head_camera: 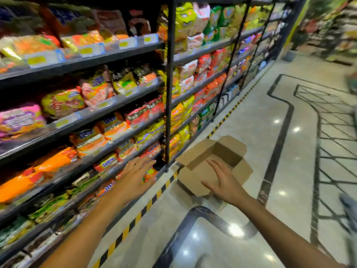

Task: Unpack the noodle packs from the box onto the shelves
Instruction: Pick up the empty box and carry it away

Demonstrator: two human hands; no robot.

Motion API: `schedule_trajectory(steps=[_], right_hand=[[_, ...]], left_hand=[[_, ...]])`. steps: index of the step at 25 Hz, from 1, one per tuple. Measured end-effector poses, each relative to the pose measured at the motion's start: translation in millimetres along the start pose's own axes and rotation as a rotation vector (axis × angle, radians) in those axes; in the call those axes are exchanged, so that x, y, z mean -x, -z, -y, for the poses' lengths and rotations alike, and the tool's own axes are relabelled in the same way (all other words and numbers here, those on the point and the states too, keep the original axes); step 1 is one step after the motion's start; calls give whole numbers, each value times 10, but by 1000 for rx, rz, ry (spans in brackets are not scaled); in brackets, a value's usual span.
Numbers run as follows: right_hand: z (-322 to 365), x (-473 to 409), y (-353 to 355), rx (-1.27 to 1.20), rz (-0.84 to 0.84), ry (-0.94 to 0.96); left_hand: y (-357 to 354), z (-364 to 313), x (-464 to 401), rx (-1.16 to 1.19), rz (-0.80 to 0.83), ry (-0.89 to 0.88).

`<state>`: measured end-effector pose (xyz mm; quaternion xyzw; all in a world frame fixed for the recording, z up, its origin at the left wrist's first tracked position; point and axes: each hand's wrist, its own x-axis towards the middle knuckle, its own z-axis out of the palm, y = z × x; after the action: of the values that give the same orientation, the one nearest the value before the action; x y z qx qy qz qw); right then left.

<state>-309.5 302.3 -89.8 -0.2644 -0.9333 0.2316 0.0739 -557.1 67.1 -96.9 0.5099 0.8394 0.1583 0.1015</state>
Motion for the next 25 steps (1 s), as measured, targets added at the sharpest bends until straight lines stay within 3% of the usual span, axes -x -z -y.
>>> schedule_trajectory(steps=[7,14,19,25], right_hand=[[-1284,-361,-37,-125,-76,-263],[-2557,-934,-48,-293,-27,-490],[-3009,-1441,-131,-324,-16,-605],[-3532,-2299,-449,-351,-5,-805]], left_hand=[[-695,-643,-1488,-14,195,-152],[-1175,-1093,-2940,-16,234,-187],[-1681,-1052,-3814,91,349,-202],[-2305,-466,-5136,117,489,-213]])
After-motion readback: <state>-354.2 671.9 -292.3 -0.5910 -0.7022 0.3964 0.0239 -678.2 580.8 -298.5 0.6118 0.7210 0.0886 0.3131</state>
